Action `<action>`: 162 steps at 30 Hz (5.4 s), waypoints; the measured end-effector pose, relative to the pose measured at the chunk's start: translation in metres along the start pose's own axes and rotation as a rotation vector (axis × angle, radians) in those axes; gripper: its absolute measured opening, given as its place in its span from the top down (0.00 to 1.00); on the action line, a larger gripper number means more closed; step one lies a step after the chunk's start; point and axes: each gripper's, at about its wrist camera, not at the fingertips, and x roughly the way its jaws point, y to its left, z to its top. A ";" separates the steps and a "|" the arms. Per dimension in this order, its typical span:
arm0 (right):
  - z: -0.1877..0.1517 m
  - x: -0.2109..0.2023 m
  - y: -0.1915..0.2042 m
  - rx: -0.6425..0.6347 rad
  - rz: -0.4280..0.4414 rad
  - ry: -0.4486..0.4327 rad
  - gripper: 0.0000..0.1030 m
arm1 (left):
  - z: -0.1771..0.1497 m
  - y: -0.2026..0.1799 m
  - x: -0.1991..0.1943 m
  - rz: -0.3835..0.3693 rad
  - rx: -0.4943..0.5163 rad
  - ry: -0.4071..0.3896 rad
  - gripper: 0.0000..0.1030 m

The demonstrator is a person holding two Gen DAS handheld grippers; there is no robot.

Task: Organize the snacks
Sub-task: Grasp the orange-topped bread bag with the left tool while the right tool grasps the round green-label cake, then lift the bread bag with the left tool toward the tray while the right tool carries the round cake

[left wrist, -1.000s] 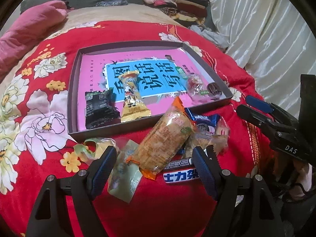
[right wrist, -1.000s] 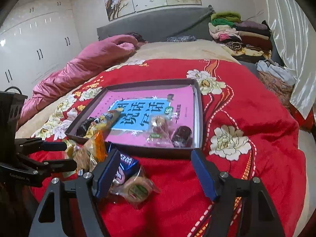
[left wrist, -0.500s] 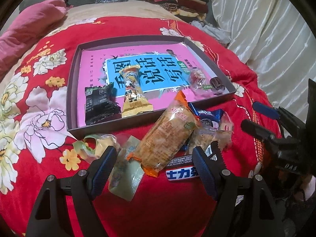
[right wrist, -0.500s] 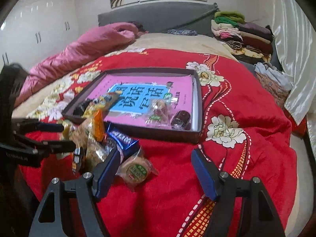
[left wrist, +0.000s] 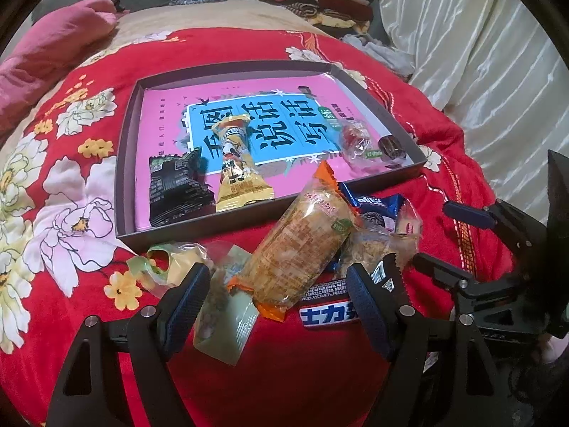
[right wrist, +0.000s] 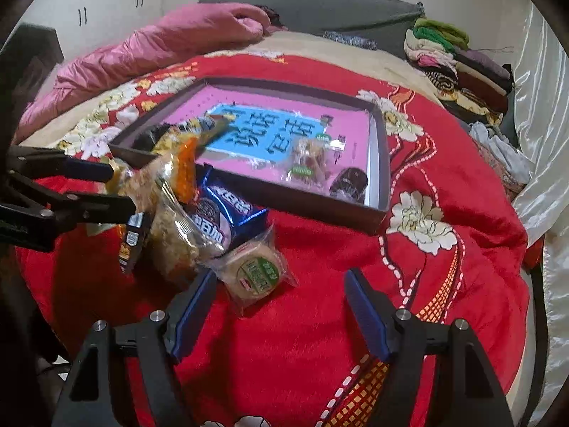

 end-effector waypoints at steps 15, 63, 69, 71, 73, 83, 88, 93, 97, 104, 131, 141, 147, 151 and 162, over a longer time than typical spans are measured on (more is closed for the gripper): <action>0.006 0.026 0.000 -0.040 0.026 0.034 0.30 | 0.007 -0.008 0.016 0.013 0.054 0.012 0.22; 0.018 0.004 -0.052 0.230 0.209 -0.155 0.62 | 0.015 0.011 -0.012 -0.063 -0.062 -0.105 0.58; 0.021 -0.003 -0.047 0.210 0.222 -0.187 0.62 | 0.018 0.015 -0.021 -0.069 -0.074 -0.128 0.58; 0.021 -0.005 -0.045 0.202 0.227 -0.196 0.62 | 0.018 0.016 -0.024 -0.072 -0.077 -0.137 0.58; 0.021 -0.006 -0.043 0.195 0.226 -0.204 0.62 | 0.019 0.017 -0.027 -0.063 -0.079 -0.145 0.58; 0.027 -0.012 -0.038 0.178 0.238 -0.246 0.62 | 0.023 0.024 -0.041 -0.055 -0.105 -0.183 0.58; 0.029 -0.015 -0.038 0.182 0.245 -0.269 0.62 | 0.025 0.025 -0.045 -0.055 -0.111 -0.197 0.58; 0.032 -0.016 -0.039 0.186 0.249 -0.287 0.62 | 0.027 0.025 -0.048 -0.059 -0.117 -0.215 0.58; 0.035 -0.017 -0.040 0.186 0.254 -0.302 0.62 | 0.029 0.025 -0.049 -0.058 -0.118 -0.220 0.58; 0.039 -0.017 -0.040 0.188 0.260 -0.321 0.62 | 0.032 0.022 -0.045 -0.062 -0.119 -0.220 0.58; 0.051 -0.014 -0.042 0.174 0.268 -0.352 0.62 | 0.057 0.007 -0.026 -0.077 -0.105 -0.229 0.58; 0.058 -0.003 -0.037 0.149 0.273 -0.328 0.62 | 0.063 0.006 -0.012 -0.076 -0.115 -0.208 0.58; 0.059 0.006 -0.035 0.147 0.269 -0.296 0.62 | 0.067 0.005 -0.001 -0.071 -0.114 -0.194 0.58; 0.059 0.010 -0.036 0.155 0.265 -0.276 0.62 | 0.071 0.003 0.005 -0.069 -0.106 -0.185 0.58; 0.055 0.024 -0.050 0.237 0.271 -0.221 0.62 | 0.080 -0.007 0.024 -0.069 -0.080 -0.161 0.58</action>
